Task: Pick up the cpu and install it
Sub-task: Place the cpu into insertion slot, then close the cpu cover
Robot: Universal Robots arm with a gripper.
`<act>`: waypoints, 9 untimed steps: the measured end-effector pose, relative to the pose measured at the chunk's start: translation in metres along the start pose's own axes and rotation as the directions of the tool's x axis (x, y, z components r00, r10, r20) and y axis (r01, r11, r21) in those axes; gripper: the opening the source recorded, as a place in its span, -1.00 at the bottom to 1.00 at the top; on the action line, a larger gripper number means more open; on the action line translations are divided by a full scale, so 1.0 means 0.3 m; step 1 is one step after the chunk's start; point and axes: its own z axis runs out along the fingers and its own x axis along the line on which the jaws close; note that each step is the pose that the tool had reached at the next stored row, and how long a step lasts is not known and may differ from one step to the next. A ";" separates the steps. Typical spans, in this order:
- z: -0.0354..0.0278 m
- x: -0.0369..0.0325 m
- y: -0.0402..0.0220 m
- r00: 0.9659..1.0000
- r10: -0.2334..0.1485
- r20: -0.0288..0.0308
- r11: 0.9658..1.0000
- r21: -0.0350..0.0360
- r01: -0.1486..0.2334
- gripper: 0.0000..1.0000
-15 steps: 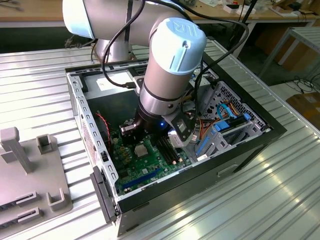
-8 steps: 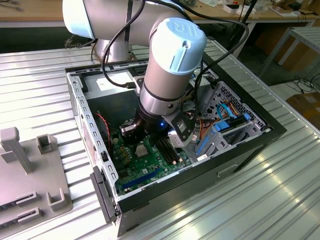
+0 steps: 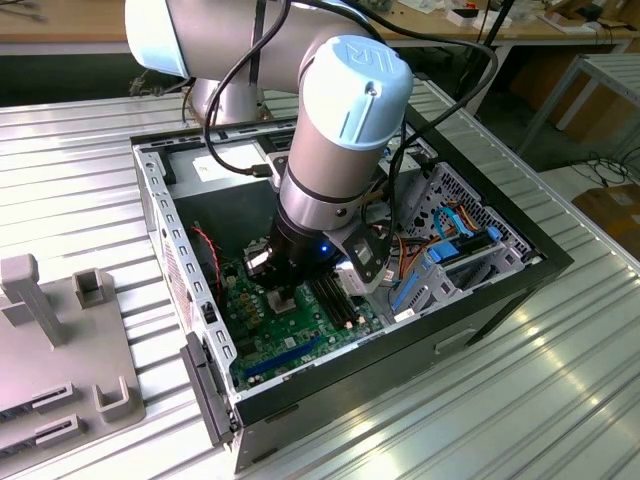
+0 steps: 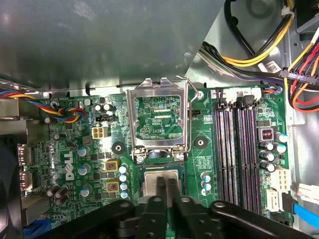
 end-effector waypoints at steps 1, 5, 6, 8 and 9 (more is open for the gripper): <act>0.000 0.000 0.000 1.000 0.000 0.000 1.000 0.000 0.000 -0.79; 0.000 0.000 0.000 1.000 0.000 0.000 1.000 0.000 0.000 -0.79; 0.000 0.000 -0.001 1.000 0.000 0.000 1.000 0.000 0.000 -0.79; 0.000 0.000 -0.001 1.000 0.000 0.000 1.000 0.000 0.000 -0.79; 0.000 0.000 -0.001 1.000 0.000 0.000 1.000 0.000 0.000 -0.79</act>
